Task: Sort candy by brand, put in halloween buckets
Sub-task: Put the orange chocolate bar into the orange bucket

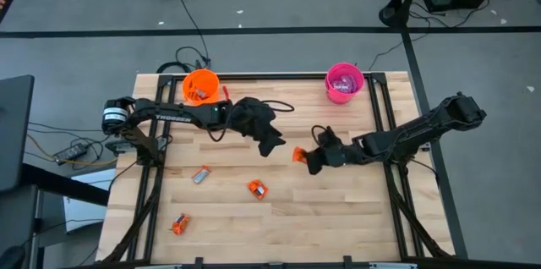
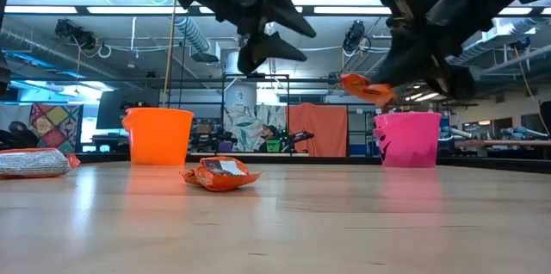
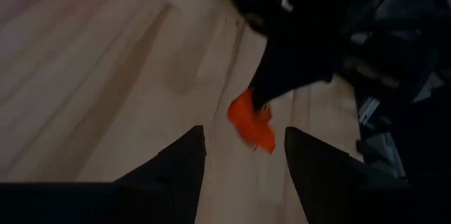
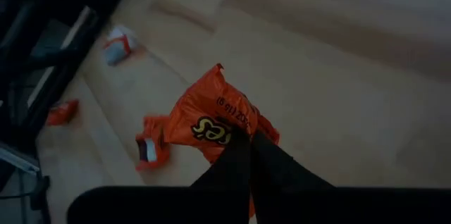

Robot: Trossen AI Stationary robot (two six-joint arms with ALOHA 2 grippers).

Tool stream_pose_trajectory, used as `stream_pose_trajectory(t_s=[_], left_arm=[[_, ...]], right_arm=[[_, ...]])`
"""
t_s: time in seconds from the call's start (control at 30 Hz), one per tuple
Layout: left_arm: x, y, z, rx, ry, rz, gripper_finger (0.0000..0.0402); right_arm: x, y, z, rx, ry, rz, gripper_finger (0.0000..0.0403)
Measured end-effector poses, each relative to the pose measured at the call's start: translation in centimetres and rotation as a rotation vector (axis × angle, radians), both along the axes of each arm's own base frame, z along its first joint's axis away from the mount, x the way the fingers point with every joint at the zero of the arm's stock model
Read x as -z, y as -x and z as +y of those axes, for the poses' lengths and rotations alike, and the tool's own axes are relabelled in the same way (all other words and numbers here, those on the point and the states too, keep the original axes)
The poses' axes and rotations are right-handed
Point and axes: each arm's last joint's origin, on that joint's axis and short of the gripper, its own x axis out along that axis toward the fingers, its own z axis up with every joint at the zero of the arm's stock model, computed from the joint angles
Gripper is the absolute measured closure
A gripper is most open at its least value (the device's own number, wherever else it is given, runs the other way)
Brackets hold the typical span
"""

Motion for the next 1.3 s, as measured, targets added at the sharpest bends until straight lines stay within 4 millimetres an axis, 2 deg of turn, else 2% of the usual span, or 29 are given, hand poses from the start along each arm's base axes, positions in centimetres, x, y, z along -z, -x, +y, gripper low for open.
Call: stream_pose_trajectory(t_s=[0.37,0.7,0.83,1.0,1.07,1.3], left_arm=[[-0.2,-0.2,0.6,-0.045,0.033,-0.039,0.0203],[0.1,-1.1,0.5,0.022,0.055,-0.095,0.0206],[0.2,-1.1,0.7,0.002,0.047,-0.094,0.0247],[0.2,-1.1,1.1,-0.027,0.041,-0.094,0.0355],[0.2,-1.0,1.4,-0.03,0.044,-0.094,0.0383],[0.2,-0.6,2.6,-0.036,0.063,-0.08,0.0381]], right_arm=[[-1.8,-1.4,-1.6,0.005,0.27,-0.147,0.0398],[-2.6,-1.9,-2.3,-0.037,0.375,-0.188,0.0398],[-2.6,-1.9,-2.4,-0.041,0.379,-0.191,0.0398],[-2.7,-2.0,-2.5,-0.066,0.386,-0.188,0.0397],[-2.6,-2.0,-2.6,-0.072,0.378,-0.189,0.0389],[-2.4,-2.1,-3.5,-0.123,0.278,-0.193,0.0322]])
